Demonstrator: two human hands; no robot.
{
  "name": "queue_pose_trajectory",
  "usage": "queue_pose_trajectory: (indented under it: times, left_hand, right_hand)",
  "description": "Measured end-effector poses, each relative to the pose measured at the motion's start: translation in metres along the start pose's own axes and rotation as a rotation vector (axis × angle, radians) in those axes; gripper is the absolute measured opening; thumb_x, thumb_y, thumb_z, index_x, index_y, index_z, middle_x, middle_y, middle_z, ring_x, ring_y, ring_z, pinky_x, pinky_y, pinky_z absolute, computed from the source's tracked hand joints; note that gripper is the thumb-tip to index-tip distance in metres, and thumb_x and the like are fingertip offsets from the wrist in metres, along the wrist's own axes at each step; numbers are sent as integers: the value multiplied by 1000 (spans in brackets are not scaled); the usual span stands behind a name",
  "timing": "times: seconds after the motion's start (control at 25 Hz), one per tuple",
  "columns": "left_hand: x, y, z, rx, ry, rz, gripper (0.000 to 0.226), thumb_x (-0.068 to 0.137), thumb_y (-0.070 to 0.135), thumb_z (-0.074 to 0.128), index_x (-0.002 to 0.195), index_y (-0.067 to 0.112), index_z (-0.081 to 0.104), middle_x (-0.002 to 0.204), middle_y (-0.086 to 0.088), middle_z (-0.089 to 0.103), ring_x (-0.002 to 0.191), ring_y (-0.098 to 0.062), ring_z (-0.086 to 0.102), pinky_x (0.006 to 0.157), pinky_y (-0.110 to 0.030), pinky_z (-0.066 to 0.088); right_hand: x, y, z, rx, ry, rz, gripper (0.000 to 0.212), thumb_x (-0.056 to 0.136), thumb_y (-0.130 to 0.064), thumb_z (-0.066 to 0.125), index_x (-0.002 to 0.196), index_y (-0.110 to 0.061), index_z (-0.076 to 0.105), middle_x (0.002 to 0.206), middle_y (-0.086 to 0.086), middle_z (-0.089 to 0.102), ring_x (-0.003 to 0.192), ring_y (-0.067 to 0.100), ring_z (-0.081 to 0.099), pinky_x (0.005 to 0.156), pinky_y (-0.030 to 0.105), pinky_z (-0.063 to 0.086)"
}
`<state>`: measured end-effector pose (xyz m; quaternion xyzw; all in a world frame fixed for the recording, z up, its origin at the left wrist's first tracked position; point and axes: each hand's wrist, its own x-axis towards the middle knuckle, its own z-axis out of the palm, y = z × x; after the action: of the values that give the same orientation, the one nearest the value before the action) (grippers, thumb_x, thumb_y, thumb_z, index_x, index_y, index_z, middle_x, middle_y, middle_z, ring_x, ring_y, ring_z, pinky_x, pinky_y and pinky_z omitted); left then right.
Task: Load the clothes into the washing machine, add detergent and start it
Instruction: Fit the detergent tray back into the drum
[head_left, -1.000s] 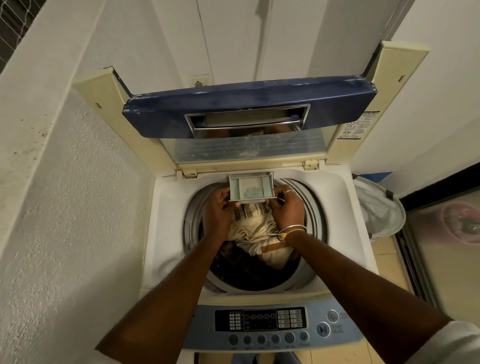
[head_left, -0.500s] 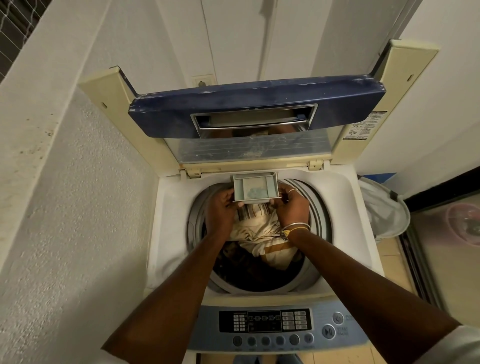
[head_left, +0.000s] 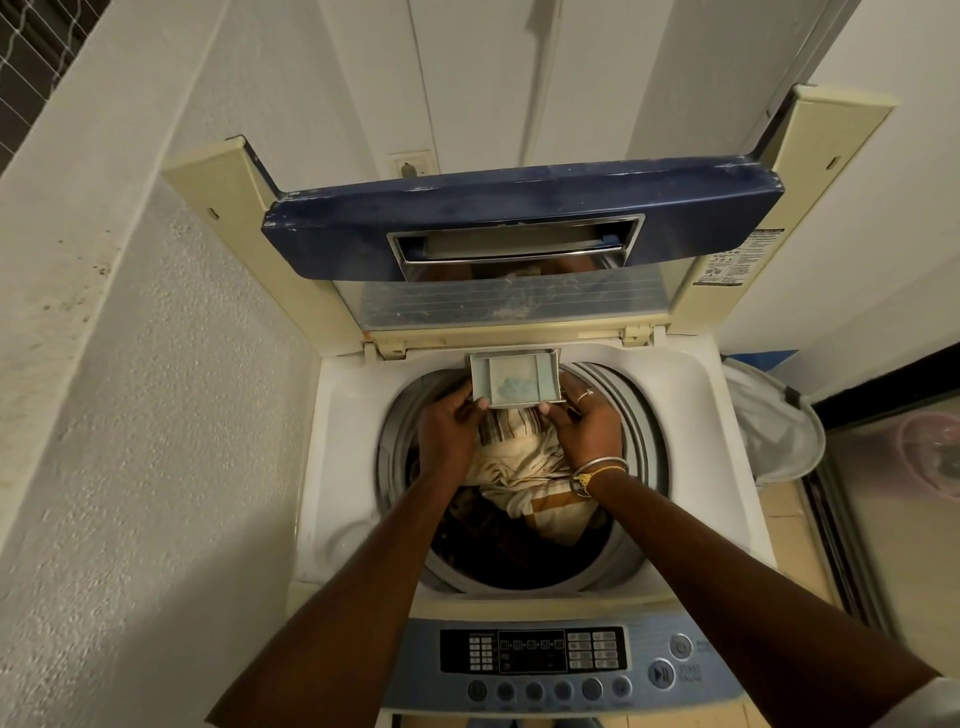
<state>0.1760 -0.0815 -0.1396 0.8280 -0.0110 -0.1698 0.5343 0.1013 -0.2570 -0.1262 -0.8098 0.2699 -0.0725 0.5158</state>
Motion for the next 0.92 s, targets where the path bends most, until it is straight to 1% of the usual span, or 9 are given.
queue_pose_trajectory:
  times: [0.12, 0.28, 0.36, 0.48, 0.6, 0.68, 0.76, 0.84, 0.92]
  left_hand:
    - [0, 9, 4, -50, 65, -52, 27, 100, 37, 53, 117, 20, 64, 109, 4, 69, 101, -12, 66, 86, -35, 56]
    - [1, 20, 11, -93, 122, -55, 16, 103, 28, 47, 107, 16, 57, 94, 6, 61, 83, -5, 58, 68, -23, 47]
    - [4, 18, 11, -109, 139, -56, 12, 103, 27, 47, 104, 20, 57, 92, 8, 61, 80, -5, 58, 69, -28, 50]
    - [7, 9, 12, -142, 113, -63, 15, 103, 35, 46, 108, 29, 58, 102, 9, 65, 95, -11, 65, 85, -41, 58]
    - [4, 7, 14, -99, 59, -40, 29, 103, 45, 42, 118, 30, 62, 110, 11, 69, 102, -6, 66, 89, -37, 57]
    - [2, 10, 14, -121, 44, -56, 29, 102, 46, 43, 114, 32, 66, 107, 10, 71, 98, -4, 68, 88, -35, 58]
    - [1, 13, 15, -130, 59, -80, 35, 103, 45, 44, 116, 24, 68, 106, 7, 73, 93, -4, 70, 85, -34, 60]
    - [0, 17, 16, -118, 91, -95, 39, 102, 46, 44, 115, 20, 70, 101, 6, 74, 85, -6, 71, 77, -32, 60]
    - [-2, 22, 17, -103, 116, -112, 40, 102, 47, 44, 108, 19, 71, 93, 4, 74, 78, -10, 71, 66, -31, 58]
  right_hand:
    - [1, 3, 6, -14, 0, 19, 51, 89, -51, 58, 133, -25, 57, 123, 2, 67, 112, 16, 63, 98, 39, 51]
    - [7, -1, 9, 45, 106, 67, 35, 94, -43, 55, 120, -22, 65, 108, 6, 72, 102, 23, 67, 91, 47, 54]
    - [9, 0, 9, 39, 102, 73, 32, 95, -48, 51, 115, -28, 64, 102, 4, 72, 96, 22, 67, 87, 48, 55]
    - [14, 3, 9, 13, 77, 72, 29, 98, -49, 44, 112, -30, 59, 96, 3, 70, 89, 23, 67, 84, 47, 55]
    - [15, 0, 6, 23, 46, 46, 28, 102, -41, 41, 120, -27, 57, 102, 4, 68, 93, 22, 64, 88, 42, 52]
    - [16, -1, 5, 56, 23, 51, 34, 103, -41, 40, 129, -26, 56, 111, 2, 67, 100, 17, 60, 92, 35, 48]
    - [16, -2, 5, 85, 17, 63, 36, 103, -43, 39, 131, -27, 57, 107, -2, 67, 99, 15, 62, 89, 32, 50]
    - [17, -4, 7, 69, 44, 67, 35, 103, -45, 38, 120, -27, 62, 95, -3, 68, 89, 16, 65, 81, 33, 54]
    - [20, -9, 8, 22, 72, 70, 33, 104, -42, 36, 104, -23, 63, 84, -2, 65, 80, 15, 63, 73, 29, 49]
